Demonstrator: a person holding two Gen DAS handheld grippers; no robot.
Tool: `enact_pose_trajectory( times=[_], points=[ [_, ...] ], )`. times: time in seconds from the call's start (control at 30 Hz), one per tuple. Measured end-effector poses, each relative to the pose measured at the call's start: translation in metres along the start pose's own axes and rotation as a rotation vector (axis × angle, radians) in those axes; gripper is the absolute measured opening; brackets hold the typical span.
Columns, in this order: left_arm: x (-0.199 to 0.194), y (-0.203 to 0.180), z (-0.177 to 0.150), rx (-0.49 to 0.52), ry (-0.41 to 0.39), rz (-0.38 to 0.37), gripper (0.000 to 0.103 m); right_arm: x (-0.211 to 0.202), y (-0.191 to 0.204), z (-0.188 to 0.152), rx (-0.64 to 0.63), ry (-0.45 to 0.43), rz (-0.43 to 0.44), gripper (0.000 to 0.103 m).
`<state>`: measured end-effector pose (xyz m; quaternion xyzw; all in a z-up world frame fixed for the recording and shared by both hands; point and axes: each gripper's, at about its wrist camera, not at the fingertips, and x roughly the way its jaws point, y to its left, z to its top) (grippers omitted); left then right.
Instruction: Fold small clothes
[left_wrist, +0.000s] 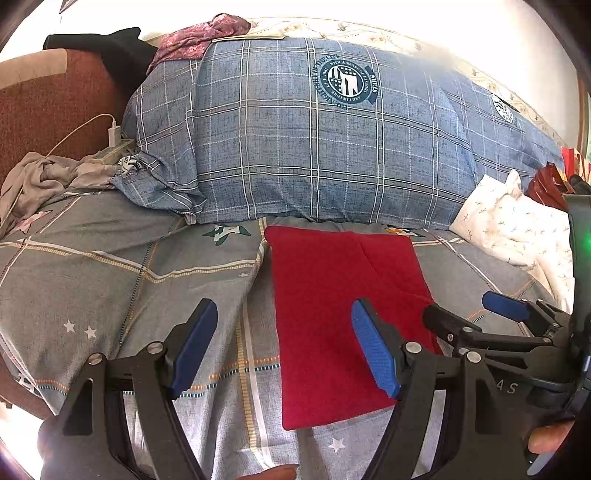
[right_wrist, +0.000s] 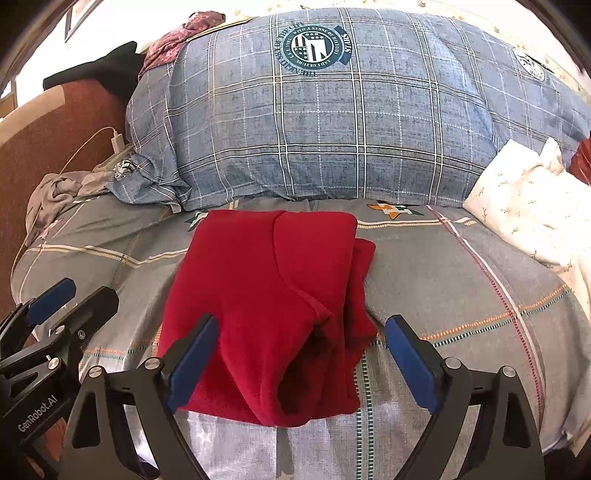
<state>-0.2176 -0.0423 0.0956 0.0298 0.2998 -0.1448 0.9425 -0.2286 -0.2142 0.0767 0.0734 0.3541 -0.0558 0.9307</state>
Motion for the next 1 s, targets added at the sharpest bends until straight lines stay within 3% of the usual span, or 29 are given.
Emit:
enact_pose_trajectory(
  times=[1.0],
  points=[
    [0.019,0.001,-0.007,-0.01,0.032,-0.01,0.075,0.016,0.004,-0.005,-0.006,0.03,0.003,0.093]
  ],
)
